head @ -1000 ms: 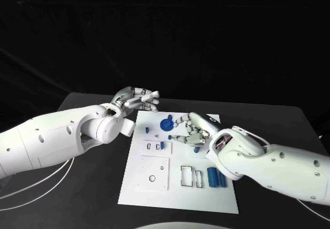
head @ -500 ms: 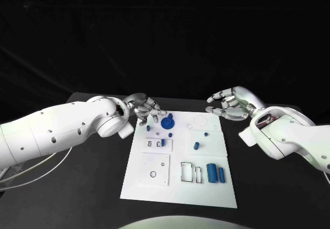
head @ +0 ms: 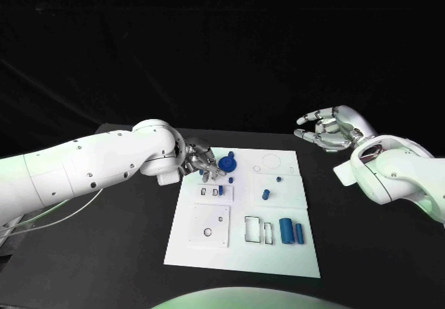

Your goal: Assemble the parts on the task board

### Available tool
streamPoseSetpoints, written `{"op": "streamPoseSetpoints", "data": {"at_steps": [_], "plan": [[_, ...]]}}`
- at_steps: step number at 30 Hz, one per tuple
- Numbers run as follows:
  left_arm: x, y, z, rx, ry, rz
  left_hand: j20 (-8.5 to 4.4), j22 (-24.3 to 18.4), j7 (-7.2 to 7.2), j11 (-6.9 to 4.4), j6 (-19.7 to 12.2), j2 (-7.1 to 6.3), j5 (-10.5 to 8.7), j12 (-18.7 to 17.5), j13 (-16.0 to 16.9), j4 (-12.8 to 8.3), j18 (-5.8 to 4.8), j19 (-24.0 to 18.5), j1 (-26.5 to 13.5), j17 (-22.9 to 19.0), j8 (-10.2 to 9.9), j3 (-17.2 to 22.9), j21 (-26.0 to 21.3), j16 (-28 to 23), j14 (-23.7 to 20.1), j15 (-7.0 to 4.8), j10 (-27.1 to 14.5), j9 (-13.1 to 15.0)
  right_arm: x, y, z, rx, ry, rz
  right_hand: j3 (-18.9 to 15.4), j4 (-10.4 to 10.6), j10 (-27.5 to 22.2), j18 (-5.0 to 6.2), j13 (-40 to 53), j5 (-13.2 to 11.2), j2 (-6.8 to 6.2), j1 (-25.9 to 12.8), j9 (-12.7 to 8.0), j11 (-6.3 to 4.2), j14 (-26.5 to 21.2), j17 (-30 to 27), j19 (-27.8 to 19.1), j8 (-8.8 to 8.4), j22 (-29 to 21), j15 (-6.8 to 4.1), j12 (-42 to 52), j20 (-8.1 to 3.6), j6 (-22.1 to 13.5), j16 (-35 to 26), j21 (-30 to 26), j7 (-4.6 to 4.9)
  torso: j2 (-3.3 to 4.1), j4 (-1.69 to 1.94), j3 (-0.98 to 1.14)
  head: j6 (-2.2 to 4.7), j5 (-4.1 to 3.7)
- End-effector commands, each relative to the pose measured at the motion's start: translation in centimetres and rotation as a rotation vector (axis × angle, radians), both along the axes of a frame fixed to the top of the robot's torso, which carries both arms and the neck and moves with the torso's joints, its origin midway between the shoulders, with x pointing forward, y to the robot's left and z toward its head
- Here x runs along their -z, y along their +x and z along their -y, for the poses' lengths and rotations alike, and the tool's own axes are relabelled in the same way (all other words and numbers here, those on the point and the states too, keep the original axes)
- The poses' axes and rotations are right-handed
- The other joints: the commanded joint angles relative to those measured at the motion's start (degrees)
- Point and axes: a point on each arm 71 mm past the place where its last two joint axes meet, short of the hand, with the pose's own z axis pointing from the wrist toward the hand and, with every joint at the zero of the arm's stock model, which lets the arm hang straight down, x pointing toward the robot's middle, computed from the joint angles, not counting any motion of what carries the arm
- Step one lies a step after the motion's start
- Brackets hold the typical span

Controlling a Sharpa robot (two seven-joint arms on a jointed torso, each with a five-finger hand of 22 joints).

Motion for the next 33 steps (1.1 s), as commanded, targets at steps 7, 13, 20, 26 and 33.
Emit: {"op": "streamPoseSetpoints", "data": {"at_steps": [7, 13, 20, 26, 33], "plan": [[0.2, 0.0, 0.7, 0.014, 0.156, -0.04, -0.6, 8.83, -1.12, -1.19, -0.12, 0.59, -0.49, 30.31, 24.96, 0.36, -1.52, 2.7, -2.35, 15.05, 3.68, -1.49, 3.49, 4.79, 5.97, -0.82, 5.73, 4.39, -0.1, 0.3, 0.0, 0.009, 0.013, 0.022, 0.32, -0.02, -0.19, 0.42, 0.02, 0.16, -0.47, -0.03, -0.07, 0.07, 3.43, 6.85, -0.4, 0.31, 4.42, 0.56, -0.12, -0.03, -0.33, -0.26, -0.47, 0.06, 0.1, -0.03, 0.02, -0.46, 0.12], [0.3, 0.0, 1.2, 0.022, 0.177, -0.047, -0.88, 9.95, -1.71, -1.69, 1.55, 1.11, -0.76, 46.58, 38.38, 0.38, -1.71, 3.03, -3.35, 15.05, 4.5, -1.5, 4.02, 4.79, 5.97, -1.17, 11.5, 6.23, -0.1, 0.5, 0.1, 0.015, 0.009, 0.019, 0.36, -0.01, -0.2, 0.51, -0.01, 0.22, -0.54, -0.13, -0.06, 0.08, 3.37, 6.65, -0.67, 0.35, 4.19, 0.57, -0.13, -0.02, -0.3, -0.36, -0.91, 0.07, 0.06, -0.08, -0.01, -0.72, 0.08], [0.6, -0.1, 1.5, 0.034, 0.194, -0.06, -1.04, 10.65, -1.97, -1.83, 1.7, 1.15, -1.03, 50.57, 41.76, 0.4, -1.85, 3.33, -3.78, 15.05, 4.97, -1.52, 4.36, 4.79, 5.97, -1.3, 12.97, 7.97, 0.0, 0.6, 0.2, 0.02, 0.005, 0.014, 0.38, 0.0, -0.16, 0.55, 0.02, 0.24, -0.58, -0.18, -0.05, 0.08, 3.35, 6.6, -0.78, 0.38, 4.1, 0.57, -0.08, -0.02, -0.28, -0.39, -1.08, 0.07, 0.15, -0.12, 0.0, -1.03, -0.09], [1.1, -0.1, 2.0, 0.047, 0.206, -0.072, -0.98, 10.64, -1.83, -1.69, 1.13, 1.14, -1.33, 50.46, 41.71, 0.41, -1.84, 3.29, -4.14, 15.05, 4.55, -1.55, 4.34, 4.79, 5.97, -1.19, 12.83, 8.24, 0.1, 0.6, 0.2, 0.022, 0.002, 0.011, 0.41, 0.0, -0.21, 0.58, -0.06, 0.28, -0.62, -0.24, -0.04, 0.08, 3.33, 6.55, -0.88, 0.41, 4.02, 0.58, -0.13, -0.01, -0.26, -0.43, -1.24, 0.07, 0.16, -0.1, -0.06, -1.21, -0.14], [1.4, -0.1, 2.5, 0.052, 0.209, -0.075, -0.95, 10.5, -1.78, -1.63, 0.96, 1.09, -1.44, 50.06, 41.41, 0.41, -1.8, 3.18, -4.27, 15.05, 4.42, -1.56, 4.25, 4.79, 5.97, -1.15, 12.6, 8.33, 0.1, 0.7, 0.1, 0.021, 0.0, 0.008, 0.49, -0.01, -0.15, 0.62, -0.02, 0.42, -0.66, -0.3, -0.03, 0.08, 3.28, 6.42, -0.98, 0.46, 3.93, 0.58, -0.07, 0.0, -0.25, -0.5, -1.43, 0.06, 0.16, -0.03, 0.01, -1.53, -0.18]]}}
